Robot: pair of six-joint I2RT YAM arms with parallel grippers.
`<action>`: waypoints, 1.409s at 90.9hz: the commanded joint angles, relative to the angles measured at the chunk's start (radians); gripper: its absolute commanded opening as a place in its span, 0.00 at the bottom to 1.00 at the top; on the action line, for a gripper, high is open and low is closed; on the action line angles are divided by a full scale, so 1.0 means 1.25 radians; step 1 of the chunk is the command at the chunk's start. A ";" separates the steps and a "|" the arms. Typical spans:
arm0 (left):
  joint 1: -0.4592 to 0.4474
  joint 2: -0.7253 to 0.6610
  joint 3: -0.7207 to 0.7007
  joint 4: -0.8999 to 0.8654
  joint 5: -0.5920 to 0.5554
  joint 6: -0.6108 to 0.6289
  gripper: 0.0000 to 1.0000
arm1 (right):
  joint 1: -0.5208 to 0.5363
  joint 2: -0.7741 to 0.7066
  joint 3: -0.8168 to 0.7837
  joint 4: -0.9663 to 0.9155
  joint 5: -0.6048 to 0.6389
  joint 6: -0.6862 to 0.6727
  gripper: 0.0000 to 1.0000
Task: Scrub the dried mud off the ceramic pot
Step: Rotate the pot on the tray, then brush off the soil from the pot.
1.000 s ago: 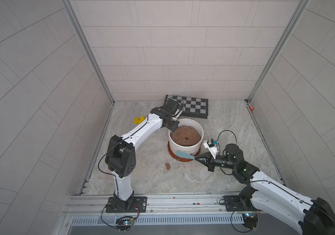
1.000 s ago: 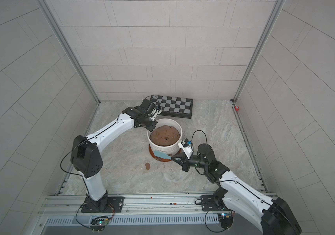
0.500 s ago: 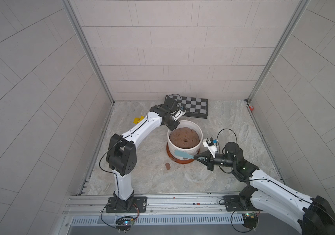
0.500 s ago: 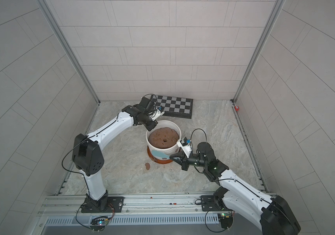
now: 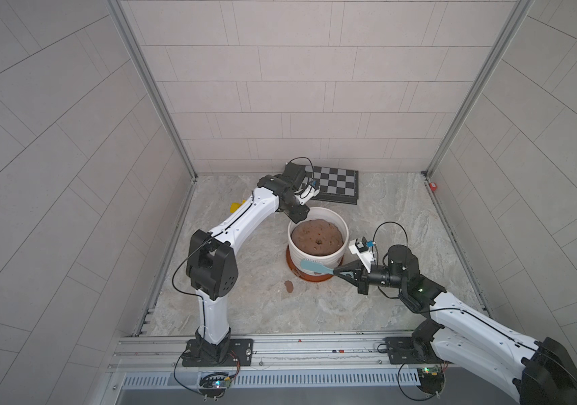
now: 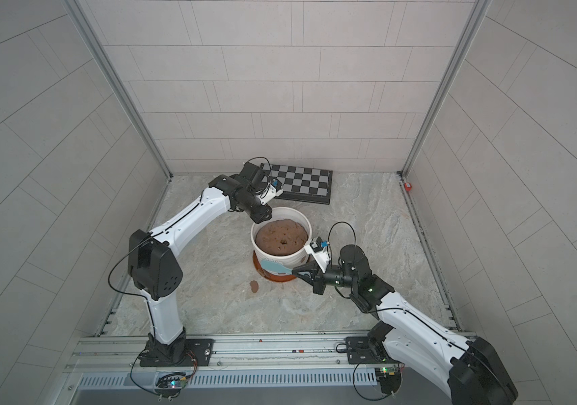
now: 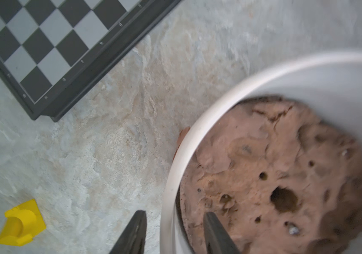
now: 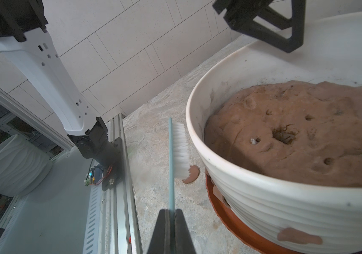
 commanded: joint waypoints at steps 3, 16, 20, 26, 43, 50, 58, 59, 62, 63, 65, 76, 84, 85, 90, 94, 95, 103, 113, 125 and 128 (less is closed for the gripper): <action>-0.001 -0.073 0.052 -0.081 -0.018 -0.144 0.52 | -0.004 -0.008 0.003 0.006 -0.005 -0.008 0.00; -0.006 -0.134 0.005 -0.088 -0.099 -0.370 0.57 | -0.004 -0.008 0.003 0.012 -0.008 -0.008 0.00; -0.018 -0.149 -0.017 -0.092 -0.113 -0.416 0.60 | -0.004 -0.012 0.004 0.012 -0.008 -0.008 0.00; -0.037 -0.170 -0.044 -0.103 -0.168 -0.484 0.62 | -0.004 -0.018 0.005 0.010 -0.008 -0.011 0.00; -0.102 -0.247 -0.204 -0.028 -0.256 -0.669 0.62 | -0.004 -0.020 0.010 0.017 -0.021 -0.017 0.00; -0.106 -0.249 -0.260 -0.007 -0.267 -0.719 0.62 | -0.004 -0.021 0.009 0.024 -0.022 -0.016 0.00; -0.108 -0.234 -0.270 -0.035 -0.307 -0.744 0.57 | -0.004 -0.020 0.012 0.019 -0.026 -0.020 0.00; -0.109 -0.234 -0.273 -0.035 -0.309 -0.746 0.57 | -0.004 -0.020 0.012 0.020 -0.027 -0.020 0.00; -0.112 -0.236 -0.279 -0.035 -0.315 -0.753 0.55 | -0.004 -0.019 0.012 0.019 -0.026 -0.021 0.00; -0.113 -0.236 -0.281 -0.033 -0.316 -0.757 0.54 | -0.004 -0.020 0.013 0.020 -0.025 -0.022 0.00; -0.115 -0.237 -0.288 -0.028 -0.315 -0.761 0.53 | -0.004 -0.018 0.013 0.020 -0.025 -0.023 0.00; -0.127 -0.226 -0.309 -0.005 -0.292 -0.783 0.47 | -0.004 -0.007 0.013 0.029 -0.025 -0.024 0.00; -0.133 -0.209 -0.307 -0.008 -0.300 -0.788 0.38 | -0.004 -0.003 0.010 0.032 -0.026 -0.023 0.00; -0.133 -0.208 -0.307 -0.007 -0.301 -0.788 0.37 | -0.004 -0.004 0.011 0.031 -0.026 -0.022 0.00; -0.133 -0.205 -0.307 -0.007 -0.307 -0.791 0.31 | -0.004 -0.006 0.010 0.027 -0.024 -0.024 0.00; -0.134 -0.205 -0.307 -0.004 -0.312 -0.791 0.27 | -0.004 -0.008 0.009 0.026 -0.023 -0.023 0.00; -0.134 -0.204 -0.307 -0.004 -0.313 -0.791 0.26 | -0.004 -0.009 0.009 0.026 -0.023 -0.022 0.00; -0.134 -0.194 -0.300 -0.002 -0.313 -0.784 0.19 | -0.004 -0.008 0.008 0.028 -0.025 -0.021 0.00; -0.134 -0.175 -0.286 -0.008 -0.325 -0.775 0.10 | -0.004 -0.010 0.006 0.028 -0.026 -0.021 0.00; -0.132 -0.156 -0.272 -0.022 -0.353 -0.767 0.05 | 0.008 -0.012 0.015 -0.016 0.001 -0.057 0.00; -0.132 -0.154 -0.269 -0.021 -0.356 -0.760 0.03 | 0.011 -0.014 0.015 -0.026 0.013 -0.064 0.00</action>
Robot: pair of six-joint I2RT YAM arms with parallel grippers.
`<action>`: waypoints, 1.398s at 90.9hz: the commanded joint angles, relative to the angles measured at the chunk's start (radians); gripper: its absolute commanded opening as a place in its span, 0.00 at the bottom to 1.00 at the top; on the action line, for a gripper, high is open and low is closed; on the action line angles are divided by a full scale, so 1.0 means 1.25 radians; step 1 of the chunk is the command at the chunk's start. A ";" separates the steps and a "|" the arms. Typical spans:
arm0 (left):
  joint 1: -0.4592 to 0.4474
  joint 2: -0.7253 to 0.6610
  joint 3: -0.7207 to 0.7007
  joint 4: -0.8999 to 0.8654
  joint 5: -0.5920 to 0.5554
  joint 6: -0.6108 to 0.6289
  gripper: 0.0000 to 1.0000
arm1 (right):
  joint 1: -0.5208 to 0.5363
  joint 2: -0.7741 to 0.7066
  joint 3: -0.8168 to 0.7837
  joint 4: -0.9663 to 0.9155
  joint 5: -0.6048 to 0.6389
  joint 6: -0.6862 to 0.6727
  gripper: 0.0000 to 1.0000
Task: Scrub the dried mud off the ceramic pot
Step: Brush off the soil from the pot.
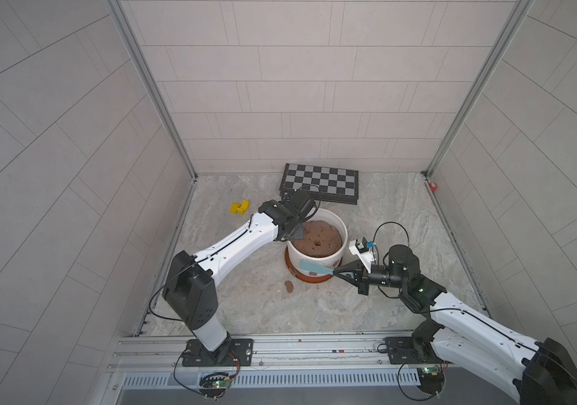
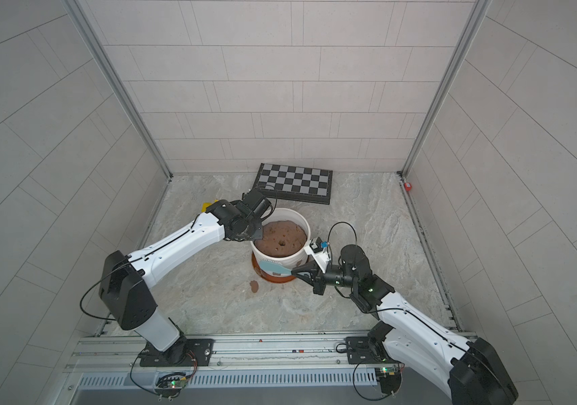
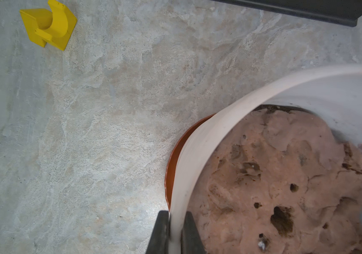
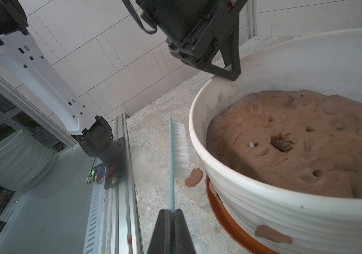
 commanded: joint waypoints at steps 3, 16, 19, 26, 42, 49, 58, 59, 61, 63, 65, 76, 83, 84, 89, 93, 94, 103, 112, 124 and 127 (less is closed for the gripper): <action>0.003 0.037 0.013 -0.020 -0.022 0.016 0.01 | 0.012 -0.013 0.015 -0.041 0.042 -0.042 0.00; 0.007 0.060 0.042 -0.023 -0.037 0.047 0.00 | 0.030 -0.017 0.020 -0.076 0.096 -0.066 0.00; 0.007 0.065 0.050 -0.024 -0.041 0.059 0.00 | 0.036 -0.019 0.019 -0.083 0.112 -0.071 0.00; 0.009 0.072 0.062 -0.016 -0.042 0.097 0.00 | 0.052 -0.025 0.016 -0.099 0.149 -0.080 0.00; 0.016 0.084 0.079 0.002 -0.009 0.177 0.00 | 0.095 -0.009 0.018 -0.126 0.255 -0.094 0.00; 0.016 0.090 0.085 0.004 0.013 0.190 0.00 | 0.119 0.002 0.017 -0.118 0.317 -0.095 0.00; 0.017 0.094 0.083 0.004 0.012 0.198 0.00 | 0.149 0.010 0.017 -0.108 0.403 -0.108 0.00; 0.016 0.095 0.083 0.004 0.010 0.198 0.00 | 0.152 0.010 0.016 -0.106 0.412 -0.109 0.00; 0.016 0.096 0.081 0.004 0.007 0.199 0.00 | 0.157 0.009 0.014 -0.104 0.423 -0.110 0.00; 0.016 0.096 0.080 0.004 0.007 0.201 0.00 | 0.162 0.009 0.013 -0.099 0.437 -0.109 0.00; 0.016 0.097 0.079 0.004 0.007 0.202 0.00 | 0.166 0.010 0.011 -0.093 0.447 -0.110 0.00; 0.016 0.094 0.073 0.007 0.006 0.205 0.00 | 0.192 0.024 0.001 -0.074 0.507 -0.111 0.00; 0.016 0.095 0.073 0.007 0.007 0.208 0.00 | 0.216 0.040 -0.001 -0.074 0.549 -0.120 0.00; 0.016 0.095 0.073 0.007 0.006 0.208 0.00 | 0.218 0.046 -0.001 -0.072 0.551 -0.121 0.00; 0.016 0.095 0.073 0.007 0.008 0.208 0.00 | 0.224 0.061 -0.002 -0.069 0.550 -0.119 0.00; 0.016 0.095 0.073 0.007 0.007 0.210 0.00 | 0.226 0.072 -0.002 -0.068 0.544 -0.113 0.00; 0.016 0.095 0.073 0.007 0.008 0.210 0.00 | 0.227 0.075 -0.002 -0.069 0.542 -0.113 0.00; 0.016 0.094 0.075 0.007 0.007 0.217 0.00 | 0.237 0.095 -0.009 -0.066 0.541 -0.095 0.00; 0.017 0.093 0.077 0.006 0.006 0.222 0.00 | 0.239 0.106 -0.019 -0.067 0.538 -0.077 0.00; 0.020 0.092 0.078 0.010 0.010 0.229 0.00 | 0.240 0.111 -0.042 -0.054 0.497 -0.034 0.00; 0.021 0.092 0.078 0.010 0.012 0.232 0.00 | 0.240 0.111 -0.048 -0.048 0.484 -0.019 0.00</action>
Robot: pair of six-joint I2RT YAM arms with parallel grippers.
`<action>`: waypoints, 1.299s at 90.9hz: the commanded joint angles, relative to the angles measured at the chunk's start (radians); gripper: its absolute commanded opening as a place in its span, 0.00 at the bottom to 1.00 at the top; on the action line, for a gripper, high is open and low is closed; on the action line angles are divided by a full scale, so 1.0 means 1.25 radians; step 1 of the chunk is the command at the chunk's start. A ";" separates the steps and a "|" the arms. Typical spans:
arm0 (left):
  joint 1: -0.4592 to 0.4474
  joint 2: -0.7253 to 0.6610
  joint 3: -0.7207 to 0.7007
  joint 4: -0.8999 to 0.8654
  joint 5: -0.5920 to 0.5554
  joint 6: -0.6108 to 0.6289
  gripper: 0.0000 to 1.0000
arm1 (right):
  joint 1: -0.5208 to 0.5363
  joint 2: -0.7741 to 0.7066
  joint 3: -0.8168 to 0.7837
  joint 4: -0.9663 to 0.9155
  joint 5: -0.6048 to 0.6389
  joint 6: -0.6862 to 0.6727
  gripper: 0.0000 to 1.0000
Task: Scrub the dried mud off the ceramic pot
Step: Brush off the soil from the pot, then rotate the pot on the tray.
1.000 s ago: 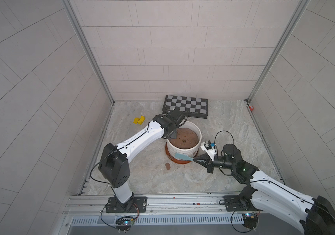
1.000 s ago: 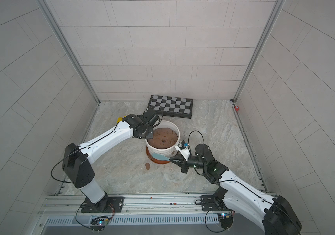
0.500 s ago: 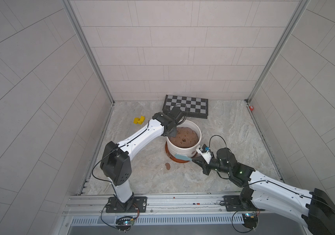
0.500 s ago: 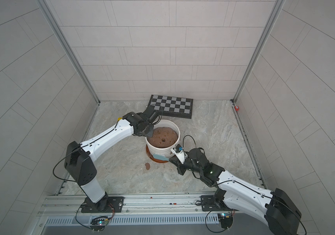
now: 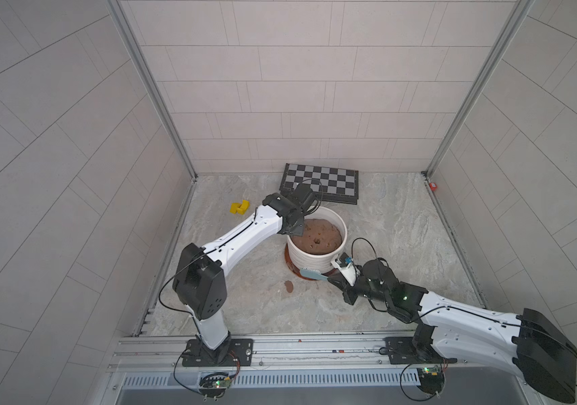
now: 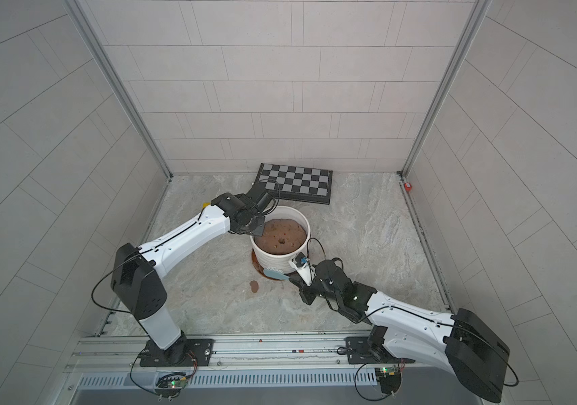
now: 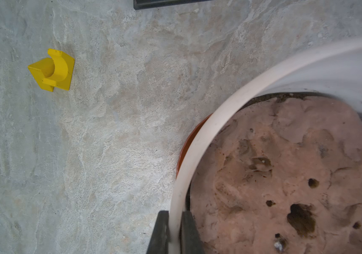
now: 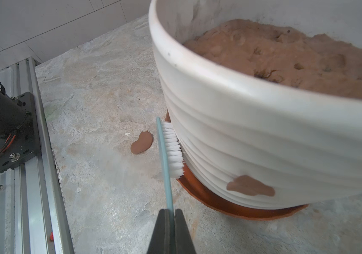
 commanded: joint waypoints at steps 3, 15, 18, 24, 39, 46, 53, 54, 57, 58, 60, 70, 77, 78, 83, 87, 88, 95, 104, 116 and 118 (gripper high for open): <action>0.005 0.027 0.002 0.028 0.020 0.039 0.00 | -0.002 0.003 -0.038 -0.001 -0.008 0.066 0.00; 0.007 0.028 0.000 0.033 0.023 0.043 0.00 | 0.004 -0.014 -0.056 -0.010 -0.046 0.102 0.00; 0.007 0.029 0.001 0.033 0.023 0.045 0.00 | 0.005 -0.025 -0.059 -0.012 -0.059 0.105 0.00; 0.008 0.032 0.004 0.034 0.025 0.049 0.00 | 0.005 -0.056 -0.063 -0.007 -0.093 0.114 0.00; 0.010 0.038 0.009 0.046 0.026 0.087 0.00 | 0.004 -0.143 -0.073 0.014 -0.170 0.130 0.00; 0.015 0.047 0.022 0.045 0.023 0.117 0.00 | 0.004 -0.169 -0.069 0.004 -0.189 0.132 0.00; 0.019 0.055 0.035 0.043 0.046 0.158 0.00 | 0.000 -0.185 -0.066 -0.001 -0.203 0.131 0.00; 0.020 0.056 0.036 0.044 0.049 0.165 0.00 | -0.001 -0.188 -0.066 -0.001 -0.207 0.132 0.00; 0.021 0.059 0.039 0.047 0.059 0.185 0.00 | -0.005 -0.191 -0.064 -0.001 -0.219 0.131 0.00; 0.022 0.060 0.040 0.048 0.062 0.192 0.00 | -0.006 -0.192 -0.064 0.001 -0.223 0.132 0.00; 0.023 0.063 0.043 0.049 0.068 0.208 0.00 | -0.010 -0.194 -0.062 0.002 -0.230 0.132 0.00; 0.025 0.077 0.057 0.043 0.094 0.302 0.00 | -0.022 -0.200 -0.041 -0.020 -0.253 0.115 0.00; 0.034 0.084 0.058 0.043 0.115 0.368 0.00 | -0.031 -0.204 -0.023 -0.044 -0.258 0.096 0.00; 0.035 0.084 0.058 0.044 0.117 0.376 0.00 | -0.033 -0.204 -0.020 -0.047 -0.258 0.094 0.00; 0.043 0.089 0.058 0.045 0.134 0.416 0.00 | -0.041 -0.201 -0.010 -0.060 -0.261 0.085 0.00; 0.048 0.092 0.058 0.044 0.151 0.448 0.00 | -0.048 -0.197 0.000 -0.070 -0.259 0.075 0.00; 0.048 0.092 0.058 0.043 0.154 0.456 0.00 | -0.049 -0.195 0.003 -0.072 -0.257 0.073 0.00; 0.050 0.092 0.051 0.049 0.165 0.515 0.00 | -0.058 -0.186 0.022 -0.098 -0.242 0.048 0.00; 0.054 0.101 0.055 0.058 0.177 0.569 0.00 | -0.074 -0.181 0.035 -0.112 -0.219 0.029 0.00; 0.069 0.121 0.092 0.030 0.216 0.607 0.00 | -0.111 -0.168 0.048 -0.134 -0.219 0.008 0.00; 0.071 0.123 0.095 0.025 0.223 0.612 0.00 | -0.116 -0.166 0.049 -0.139 -0.217 0.005 0.00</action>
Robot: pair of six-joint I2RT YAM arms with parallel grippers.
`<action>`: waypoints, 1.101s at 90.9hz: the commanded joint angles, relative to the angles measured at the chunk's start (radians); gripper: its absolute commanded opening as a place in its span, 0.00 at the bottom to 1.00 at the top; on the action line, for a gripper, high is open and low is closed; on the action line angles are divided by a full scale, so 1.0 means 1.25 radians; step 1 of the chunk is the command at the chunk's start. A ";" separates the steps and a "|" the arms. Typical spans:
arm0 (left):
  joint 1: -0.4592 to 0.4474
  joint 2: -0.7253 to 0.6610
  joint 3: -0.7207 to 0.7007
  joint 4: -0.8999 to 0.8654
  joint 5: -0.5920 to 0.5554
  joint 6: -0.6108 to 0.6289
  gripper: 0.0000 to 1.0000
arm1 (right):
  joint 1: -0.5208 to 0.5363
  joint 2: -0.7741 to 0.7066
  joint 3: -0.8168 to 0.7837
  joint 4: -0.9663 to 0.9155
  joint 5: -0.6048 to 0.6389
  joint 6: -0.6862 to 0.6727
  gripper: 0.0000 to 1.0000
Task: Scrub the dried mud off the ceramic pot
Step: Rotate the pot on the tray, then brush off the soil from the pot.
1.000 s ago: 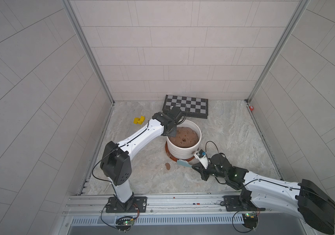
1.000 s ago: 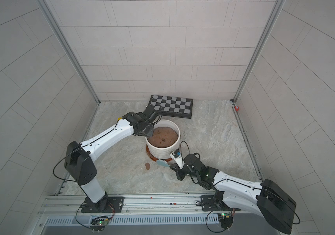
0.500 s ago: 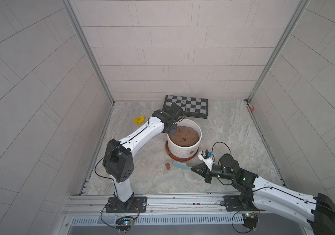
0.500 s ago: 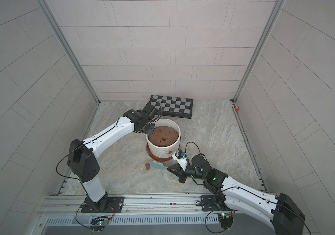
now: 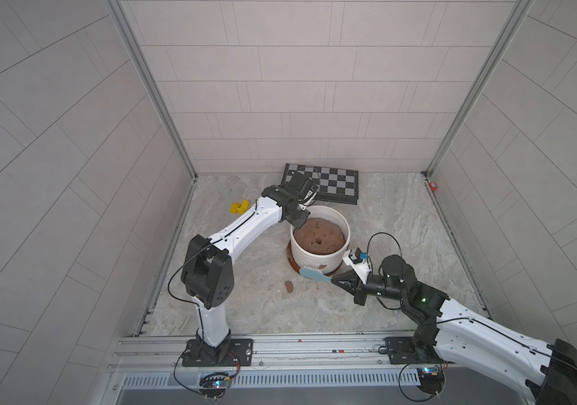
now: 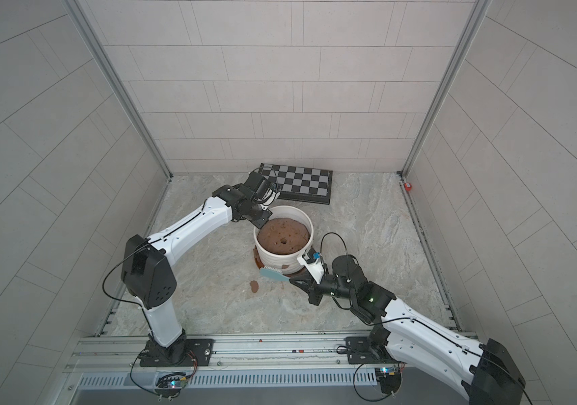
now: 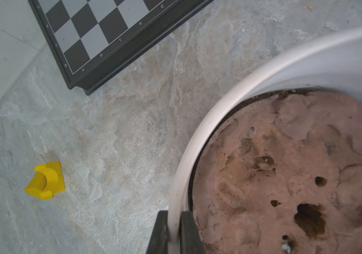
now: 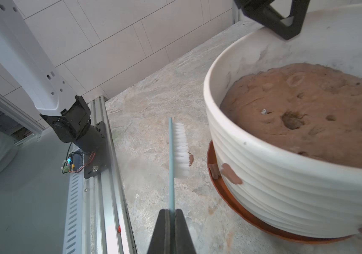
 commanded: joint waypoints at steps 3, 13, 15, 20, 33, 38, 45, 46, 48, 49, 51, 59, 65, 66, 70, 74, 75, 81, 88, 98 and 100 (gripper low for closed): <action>0.011 0.044 0.012 -0.083 0.067 0.130 0.00 | -0.031 0.006 0.019 -0.042 0.015 -0.040 0.00; 0.014 0.048 0.012 -0.084 0.079 0.153 0.00 | -0.068 0.009 0.016 -0.047 0.012 -0.047 0.00; 0.016 0.049 0.012 -0.084 0.081 0.156 0.00 | -0.075 0.011 0.016 -0.048 0.011 -0.050 0.00; 0.018 0.049 0.012 -0.085 0.091 0.165 0.00 | -0.096 0.014 0.015 -0.050 0.007 -0.051 0.00; 0.023 0.052 0.014 -0.098 0.133 0.196 0.00 | -0.127 0.036 0.007 -0.044 0.006 -0.049 0.00; 0.023 0.052 0.014 -0.097 0.139 0.200 0.00 | -0.130 0.047 0.001 -0.034 0.007 -0.051 0.00; 0.023 0.050 0.014 -0.096 0.153 0.203 0.00 | -0.130 0.068 -0.013 -0.011 0.006 -0.044 0.00; 0.023 0.050 0.015 -0.096 0.155 0.203 0.00 | -0.130 0.071 -0.015 -0.007 0.004 -0.043 0.00; 0.023 0.051 0.015 -0.097 0.156 0.203 0.00 | -0.130 0.078 -0.020 -0.003 0.004 -0.041 0.00; 0.023 0.051 0.015 -0.097 0.157 0.203 0.00 | -0.130 0.082 -0.021 -0.001 0.004 -0.040 0.00; 0.023 0.050 0.015 -0.096 0.158 0.203 0.00 | -0.130 0.086 -0.024 0.006 0.003 -0.039 0.00; 0.024 0.050 0.015 -0.098 0.163 0.203 0.00 | -0.130 0.107 -0.042 0.045 -0.006 -0.028 0.00; 0.024 0.051 0.015 -0.101 0.166 0.203 0.00 | -0.130 0.124 -0.047 0.063 -0.023 -0.024 0.00; 0.024 0.052 0.015 -0.101 0.166 0.203 0.00 | -0.130 0.128 -0.047 0.065 -0.027 -0.023 0.00; 0.024 0.053 0.016 -0.102 0.166 0.202 0.00 | -0.128 0.139 -0.050 0.073 -0.037 -0.022 0.00; 0.023 0.054 0.018 -0.104 0.165 0.201 0.00 | -0.125 0.147 -0.053 0.077 -0.046 -0.020 0.00; 0.024 0.054 0.018 -0.105 0.165 0.201 0.00 | -0.125 0.148 -0.054 0.078 -0.049 -0.019 0.00; 0.024 0.054 0.018 -0.104 0.162 0.200 0.00 | -0.119 0.148 -0.063 0.090 -0.062 -0.015 0.00; 0.024 0.057 0.021 -0.102 0.157 0.198 0.00 | -0.113 0.145 -0.073 0.109 -0.091 -0.013 0.00; 0.023 0.062 0.028 -0.102 0.155 0.198 0.00 | -0.104 0.139 -0.083 0.129 -0.146 -0.012 0.00; 0.024 0.064 0.029 -0.103 0.154 0.197 0.00 | -0.101 0.136 -0.084 0.131 -0.153 -0.012 0.00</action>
